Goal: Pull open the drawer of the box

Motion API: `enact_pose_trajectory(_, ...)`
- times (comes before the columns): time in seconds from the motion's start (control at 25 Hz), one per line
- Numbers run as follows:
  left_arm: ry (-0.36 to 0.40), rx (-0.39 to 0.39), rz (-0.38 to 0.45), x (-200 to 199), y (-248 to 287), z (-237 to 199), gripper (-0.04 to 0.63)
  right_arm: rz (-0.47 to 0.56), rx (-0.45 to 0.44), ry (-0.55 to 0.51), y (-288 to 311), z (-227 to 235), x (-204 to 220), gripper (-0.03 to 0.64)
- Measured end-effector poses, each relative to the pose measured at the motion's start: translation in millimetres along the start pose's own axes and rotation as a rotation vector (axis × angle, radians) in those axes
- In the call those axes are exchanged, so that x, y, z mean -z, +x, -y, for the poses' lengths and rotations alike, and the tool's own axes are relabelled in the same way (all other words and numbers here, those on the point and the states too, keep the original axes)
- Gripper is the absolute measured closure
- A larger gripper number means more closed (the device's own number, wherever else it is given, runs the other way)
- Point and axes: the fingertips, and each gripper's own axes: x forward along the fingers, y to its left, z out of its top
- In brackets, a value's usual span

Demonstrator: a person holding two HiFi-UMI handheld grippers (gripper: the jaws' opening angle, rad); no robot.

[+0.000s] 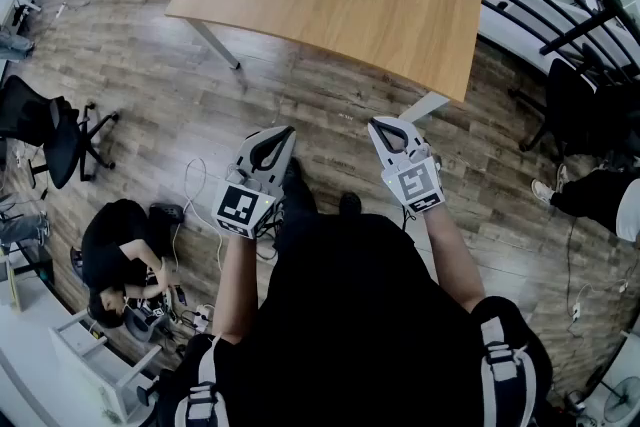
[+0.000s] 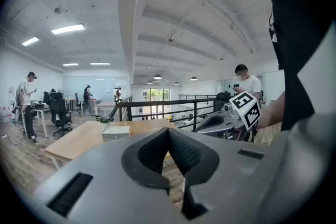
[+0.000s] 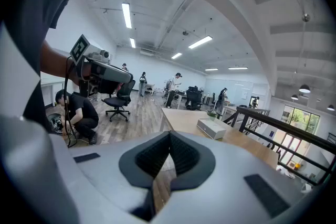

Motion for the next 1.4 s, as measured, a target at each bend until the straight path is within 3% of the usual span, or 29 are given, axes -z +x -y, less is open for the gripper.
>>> enact_pose_trajectory(0.92, -0.023, -0.022, 0.005, 1.6, -4.8, -3.2, 0.572, -0.025, 0.031, 0.027, 5.9, 8.3, 5.0, 0.591)
enact_pose_trajectory(1.04, -0.037, -0.013, 0.032, -2.6, -2.6, -12.3, 0.574, -0.028, 0.039, 0.029, 11.7, 8.0, 0.8, 0.591)
enact_pose_trajectory(1.4, -0.036, 0.033, 0.010, 0.7, 7.1, -60.0, 0.572, -0.050, 0.079, 0.043, 52.0, 14.0, -13.8, 0.591)
